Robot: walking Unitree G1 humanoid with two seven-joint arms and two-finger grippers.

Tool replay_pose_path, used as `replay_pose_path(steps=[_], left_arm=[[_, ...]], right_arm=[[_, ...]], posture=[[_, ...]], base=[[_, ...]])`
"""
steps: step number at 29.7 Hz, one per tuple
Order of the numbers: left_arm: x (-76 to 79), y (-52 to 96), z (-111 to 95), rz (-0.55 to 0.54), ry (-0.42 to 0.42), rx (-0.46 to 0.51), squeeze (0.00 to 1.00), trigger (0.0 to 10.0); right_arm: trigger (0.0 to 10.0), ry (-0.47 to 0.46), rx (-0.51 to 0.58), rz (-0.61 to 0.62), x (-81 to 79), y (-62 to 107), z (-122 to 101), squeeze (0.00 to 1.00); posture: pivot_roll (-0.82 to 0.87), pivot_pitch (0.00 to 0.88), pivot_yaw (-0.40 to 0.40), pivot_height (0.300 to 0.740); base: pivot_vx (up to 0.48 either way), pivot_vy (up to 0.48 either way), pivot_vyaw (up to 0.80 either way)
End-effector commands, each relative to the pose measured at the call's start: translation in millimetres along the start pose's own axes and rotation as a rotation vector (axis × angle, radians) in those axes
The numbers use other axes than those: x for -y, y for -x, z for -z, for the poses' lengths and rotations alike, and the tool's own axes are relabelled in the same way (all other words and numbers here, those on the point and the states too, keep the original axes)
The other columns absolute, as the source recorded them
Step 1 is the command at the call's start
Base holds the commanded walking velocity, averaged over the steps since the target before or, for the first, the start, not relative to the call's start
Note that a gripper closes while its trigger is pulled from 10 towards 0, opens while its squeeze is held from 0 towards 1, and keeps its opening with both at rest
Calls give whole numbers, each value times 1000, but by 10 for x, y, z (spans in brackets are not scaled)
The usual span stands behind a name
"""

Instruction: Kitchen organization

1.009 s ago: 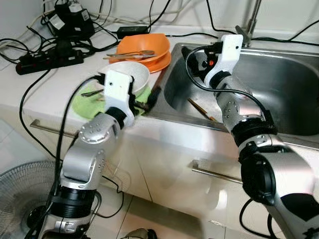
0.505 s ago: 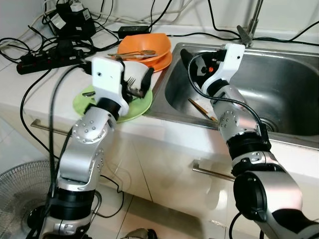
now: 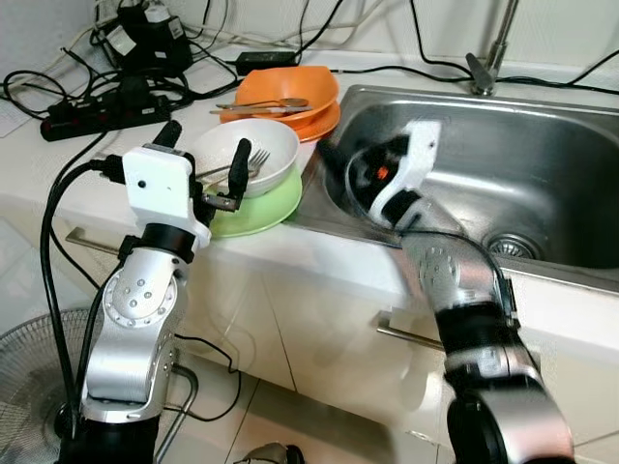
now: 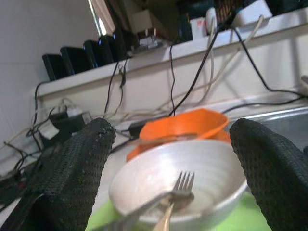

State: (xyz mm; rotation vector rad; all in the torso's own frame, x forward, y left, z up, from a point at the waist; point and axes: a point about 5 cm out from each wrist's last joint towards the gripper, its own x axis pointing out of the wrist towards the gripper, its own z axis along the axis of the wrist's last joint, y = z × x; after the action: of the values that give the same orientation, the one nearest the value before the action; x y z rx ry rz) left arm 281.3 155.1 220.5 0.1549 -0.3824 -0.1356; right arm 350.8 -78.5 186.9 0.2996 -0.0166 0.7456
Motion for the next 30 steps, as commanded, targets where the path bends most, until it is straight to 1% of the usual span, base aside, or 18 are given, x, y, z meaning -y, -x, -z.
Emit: replay_pose_path(steps=[1, 3, 5, 9, 17, 18, 19, 21, 22, 23, 24, 27, 28, 29, 30], left_arm=[[-19, 7, 73, -13, -6, -18, 0, 10000], [-18, 1, 122, -14, 1, -29, 0, 10000], [-18, -7, 173, -13, 7, -38, 0, 10000], [1, -40, 233, 11, -1, -29, 0, 10000], [-20, -107, 308, 34, -10, -27, 0, 10000], [-26, -111, 317, 35, -9, -28, 0, 9294], [-38, -114, 339, 33, -5, -33, 0, 7451], [-55, -120, 377, 27, 3, -41, 0, 7608], [-58, -127, 398, 27, 5, -40, 0, 8784], [-58, -127, 398, 27, 5, -40, 0, 8784], [-54, -136, 408, 27, 5, -37, 0, 10000], [-55, -140, 424, 23, 13, -39, 0, 10000], [-57, -141, 433, 22, 15, -40, 0, 8392], [-52, -142, 441, 26, 21, -38, 0, 3529], [-52, -142, 441, 26, 21, -38, 0, 3529]], right_arm=[[10000, 20, -24, -107, -128, 65, -40, 0], [10000, 36, -34, -113, -134, 125, -48, 0], [10000, 32, -26, -86, -95, 148, -82, 0], [10000, 27, -30, -69, -95, 193, -119, 0], [10000, 34, -29, -66, -134, 221, -147, 0], [10000, 33, -27, -64, -135, 223, -151, 0], [10000, 31, -25, -60, -135, 226, -155, 0], [10000, 28, -23, -58, -141, 233, -165, 0], [10000, 19, -26, -67, -156, 248, -173, 0], [10000, 19, -26, -67, -156, 248, -173, 0], [10000, 9, -32, -90, -178, 266, -177, 0], [10000, 12, -40, -117, -200, 288, -179, 0], [10000, 14, -43, -127, -209, 298, -180, 0], [10000, 16, -47, -135, -214, 309, -180, 0], [10000, 16, -47, -135, -214, 309, -180, 0]], posture=[[22, 42, 111, 740], [13, 42, 115, 740], [4, 43, 118, 740], [-5, 43, 122, 740], [-10, 43, 125, 740], [-11, 44, 125, 740], [-12, 44, 125, 740], [-15, 46, 126, 740], [-16, 47, 127, 740], [-16, 47, 127, 740], [-17, 48, 126, 740], [-18, 49, 127, 740], [-20, 49, 127, 740], [-21, 50, 128, 740], [-21, 50, 128, 740]], base=[[0, 0, 0], [0, 0, 0], [0, 0, 0], [0, 0, 0], [0, 0, 0], [0, 0, 0], [0, 0, 0], [0, 0, 0], [0, 0, 0], [0, 0, 0], [0, 0, 0], [0, 0, 0], [0, 0, 0], [0, 0, 0], [0, 0, 0]])
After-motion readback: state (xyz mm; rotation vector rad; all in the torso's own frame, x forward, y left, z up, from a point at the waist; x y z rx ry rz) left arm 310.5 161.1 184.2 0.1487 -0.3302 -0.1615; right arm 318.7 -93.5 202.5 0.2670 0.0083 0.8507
